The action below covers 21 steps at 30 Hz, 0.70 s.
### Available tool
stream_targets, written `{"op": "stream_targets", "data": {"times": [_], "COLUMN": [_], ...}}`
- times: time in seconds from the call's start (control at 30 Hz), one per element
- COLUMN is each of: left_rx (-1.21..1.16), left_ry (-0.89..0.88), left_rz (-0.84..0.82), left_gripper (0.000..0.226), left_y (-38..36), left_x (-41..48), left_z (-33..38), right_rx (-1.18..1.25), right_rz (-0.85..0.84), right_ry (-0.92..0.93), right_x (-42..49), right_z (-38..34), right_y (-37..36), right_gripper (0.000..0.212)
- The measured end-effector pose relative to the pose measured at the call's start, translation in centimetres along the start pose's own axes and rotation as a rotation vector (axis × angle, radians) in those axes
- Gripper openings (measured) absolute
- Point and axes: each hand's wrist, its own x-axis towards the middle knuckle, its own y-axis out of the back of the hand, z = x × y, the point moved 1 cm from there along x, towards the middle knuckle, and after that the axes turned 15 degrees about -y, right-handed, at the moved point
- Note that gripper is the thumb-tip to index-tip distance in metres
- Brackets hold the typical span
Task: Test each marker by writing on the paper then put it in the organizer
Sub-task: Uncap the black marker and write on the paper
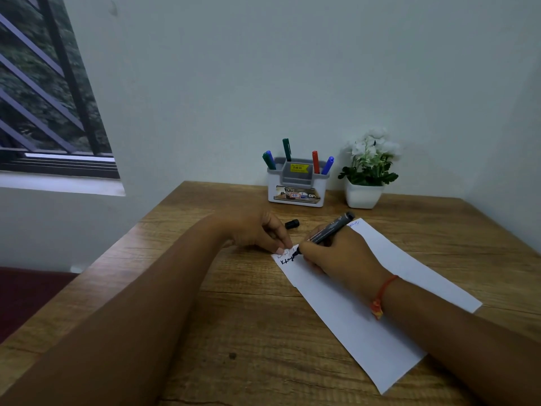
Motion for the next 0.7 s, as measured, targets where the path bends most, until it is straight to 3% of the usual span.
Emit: {"op": "stream_targets", "data": {"times": [0.47,0.7], "left_rx": [0.011,0.025], "left_ry": [-0.001,0.014], "left_rz": [0.002,-0.004], "left_gripper": [0.022,0.021], "left_y": [-0.01,-0.02], "left_x": [-0.14,-0.15], "left_z": [0.27,0.20], "right_rx": [-0.003,0.094], "right_rz": [-0.042,-0.032], "right_ry": [-0.005,-0.088], "right_x": [-0.13,0.46], "right_z": [-0.22,0.09], "right_y": [0.06,0.21], "right_gripper": [0.033,0.022]}}
